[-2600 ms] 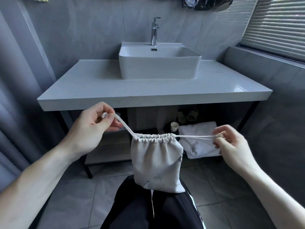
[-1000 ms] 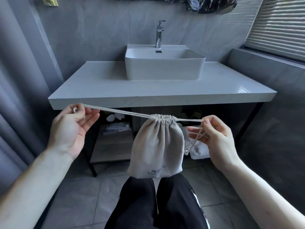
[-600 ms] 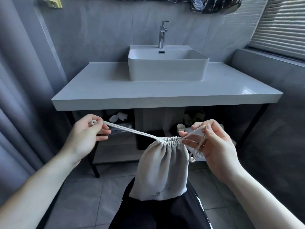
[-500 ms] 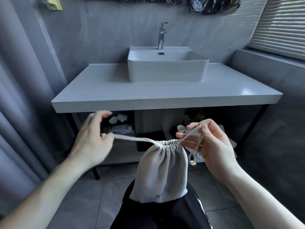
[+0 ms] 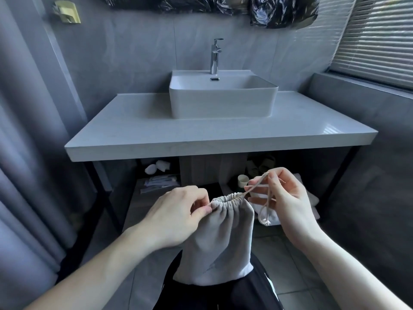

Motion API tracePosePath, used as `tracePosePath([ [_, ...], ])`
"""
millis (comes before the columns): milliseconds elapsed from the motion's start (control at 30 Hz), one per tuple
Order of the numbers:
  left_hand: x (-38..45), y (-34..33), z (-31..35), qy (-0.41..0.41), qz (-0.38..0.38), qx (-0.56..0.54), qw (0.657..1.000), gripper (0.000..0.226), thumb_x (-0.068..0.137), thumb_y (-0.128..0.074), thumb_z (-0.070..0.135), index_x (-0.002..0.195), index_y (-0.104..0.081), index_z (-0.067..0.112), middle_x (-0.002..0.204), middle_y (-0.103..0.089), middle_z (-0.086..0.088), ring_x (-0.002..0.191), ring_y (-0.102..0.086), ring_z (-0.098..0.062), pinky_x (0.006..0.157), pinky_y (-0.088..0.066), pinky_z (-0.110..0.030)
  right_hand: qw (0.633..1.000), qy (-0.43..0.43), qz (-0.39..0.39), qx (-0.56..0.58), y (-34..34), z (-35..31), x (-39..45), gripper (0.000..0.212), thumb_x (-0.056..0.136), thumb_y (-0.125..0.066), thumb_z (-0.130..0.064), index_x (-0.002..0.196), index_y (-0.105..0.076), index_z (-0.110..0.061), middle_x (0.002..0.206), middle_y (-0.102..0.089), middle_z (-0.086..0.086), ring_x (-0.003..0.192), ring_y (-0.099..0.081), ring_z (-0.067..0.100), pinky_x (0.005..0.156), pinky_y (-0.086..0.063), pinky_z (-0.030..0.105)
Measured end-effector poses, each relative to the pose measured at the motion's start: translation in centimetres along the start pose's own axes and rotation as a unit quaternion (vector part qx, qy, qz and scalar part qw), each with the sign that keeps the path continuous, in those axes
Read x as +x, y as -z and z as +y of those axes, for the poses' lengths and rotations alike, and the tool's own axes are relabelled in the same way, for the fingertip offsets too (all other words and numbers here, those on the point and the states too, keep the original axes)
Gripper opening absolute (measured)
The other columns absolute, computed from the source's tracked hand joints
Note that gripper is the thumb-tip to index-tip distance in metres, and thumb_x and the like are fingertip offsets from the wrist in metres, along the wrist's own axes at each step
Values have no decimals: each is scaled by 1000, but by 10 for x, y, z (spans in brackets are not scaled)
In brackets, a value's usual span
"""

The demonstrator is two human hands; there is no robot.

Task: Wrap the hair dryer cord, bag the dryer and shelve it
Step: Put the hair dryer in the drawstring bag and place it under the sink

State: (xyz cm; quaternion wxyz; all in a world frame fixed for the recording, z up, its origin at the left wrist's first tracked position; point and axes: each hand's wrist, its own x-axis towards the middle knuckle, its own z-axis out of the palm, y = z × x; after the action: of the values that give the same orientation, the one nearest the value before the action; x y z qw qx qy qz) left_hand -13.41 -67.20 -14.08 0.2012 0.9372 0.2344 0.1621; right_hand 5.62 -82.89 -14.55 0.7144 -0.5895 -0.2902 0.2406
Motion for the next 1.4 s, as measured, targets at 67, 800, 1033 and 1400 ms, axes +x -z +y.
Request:
tracePosePath([
  [67,4,2,-5,8,28,-18,999,24,97,-66,43,78,-59,31,81,-64,13,78,-62,-7,74,-53,-34,999,11,23,-42,5,5,4,32,114,-47,-19,91,-61,-2,94,-79,14,72,-76,19,63,-64,35],
  [800,13,2,-26,39,5,-127,991,26,102,-64,20,77,-61,17,45,-52,14,45,-38,-12,50,-34,-32,989,-6,23,-146,40,34,1,36,111,-54,-14,78,-67,-7,55,-52,0,43,-34,6,37,-29,17],
  [1033,7,18,-15,-21,13,-100,995,24,100,-68,28,78,-58,24,57,-59,9,49,-43,-11,58,-43,-35,968,47,10,-248,40,36,6,25,108,-59,-16,85,-69,-10,64,-70,-15,51,-51,-2,55,-39,8],
  [1400,27,31,-12,-165,47,66,983,16,97,-59,36,83,-55,29,73,-55,17,77,-51,-3,69,-46,-30,892,130,-229,-368,-26,30,5,33,94,-78,-29,127,-71,-32,104,-78,-16,97,-72,-1,89,-58,27],
])
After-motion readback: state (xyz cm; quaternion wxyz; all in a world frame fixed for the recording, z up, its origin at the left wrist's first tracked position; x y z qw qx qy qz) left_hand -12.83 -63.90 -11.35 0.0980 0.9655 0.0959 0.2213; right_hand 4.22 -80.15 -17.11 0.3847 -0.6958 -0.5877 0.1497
